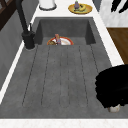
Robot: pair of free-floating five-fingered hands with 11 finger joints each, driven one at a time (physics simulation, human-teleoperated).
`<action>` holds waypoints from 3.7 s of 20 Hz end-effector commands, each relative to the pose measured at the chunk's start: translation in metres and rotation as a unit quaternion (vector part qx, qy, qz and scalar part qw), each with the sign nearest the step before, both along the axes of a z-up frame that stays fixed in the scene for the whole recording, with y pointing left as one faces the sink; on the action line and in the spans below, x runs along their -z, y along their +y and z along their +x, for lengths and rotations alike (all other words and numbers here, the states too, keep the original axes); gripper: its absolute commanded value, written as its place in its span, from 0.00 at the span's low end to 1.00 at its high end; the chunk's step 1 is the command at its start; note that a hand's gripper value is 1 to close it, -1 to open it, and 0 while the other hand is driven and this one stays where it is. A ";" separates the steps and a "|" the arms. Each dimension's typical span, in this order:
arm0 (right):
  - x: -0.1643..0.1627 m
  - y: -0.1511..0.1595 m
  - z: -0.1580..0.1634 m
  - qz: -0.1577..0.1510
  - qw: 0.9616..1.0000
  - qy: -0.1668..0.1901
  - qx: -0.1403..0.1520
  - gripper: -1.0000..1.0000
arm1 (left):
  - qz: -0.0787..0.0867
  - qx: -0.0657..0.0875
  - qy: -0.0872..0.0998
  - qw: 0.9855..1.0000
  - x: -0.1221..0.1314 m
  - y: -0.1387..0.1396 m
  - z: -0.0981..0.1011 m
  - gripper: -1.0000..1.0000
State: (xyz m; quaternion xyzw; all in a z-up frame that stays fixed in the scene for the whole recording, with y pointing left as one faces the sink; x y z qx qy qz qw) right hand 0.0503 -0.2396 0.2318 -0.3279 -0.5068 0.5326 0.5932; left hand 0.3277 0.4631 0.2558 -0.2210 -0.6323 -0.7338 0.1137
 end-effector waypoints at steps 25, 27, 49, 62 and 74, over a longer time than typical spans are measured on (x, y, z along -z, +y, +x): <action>0.000 0.000 0.000 0.000 1.000 0.000 0.000 0.50 | -0.054 0.008 0.004 0.999 0.109 0.214 0.040 1.00; 0.000 0.000 0.000 0.000 1.000 0.000 0.000 0.50 | -0.054 0.013 0.002 0.998 0.123 0.226 0.047 1.00; 0.000 0.000 0.000 0.000 1.000 0.000 0.000 0.50 | -0.150 0.042 -0.017 0.988 0.049 0.257 0.057 0.00; 0.000 0.000 0.000 0.000 1.000 0.000 0.000 0.50 | -0.121 0.045 -0.005 0.992 0.013 0.173 0.038 0.00; 0.000 0.000 0.000 0.000 1.000 0.000 0.000 0.50 | -0.130 0.015 -0.016 0.991 0.012 0.099 0.003 0.00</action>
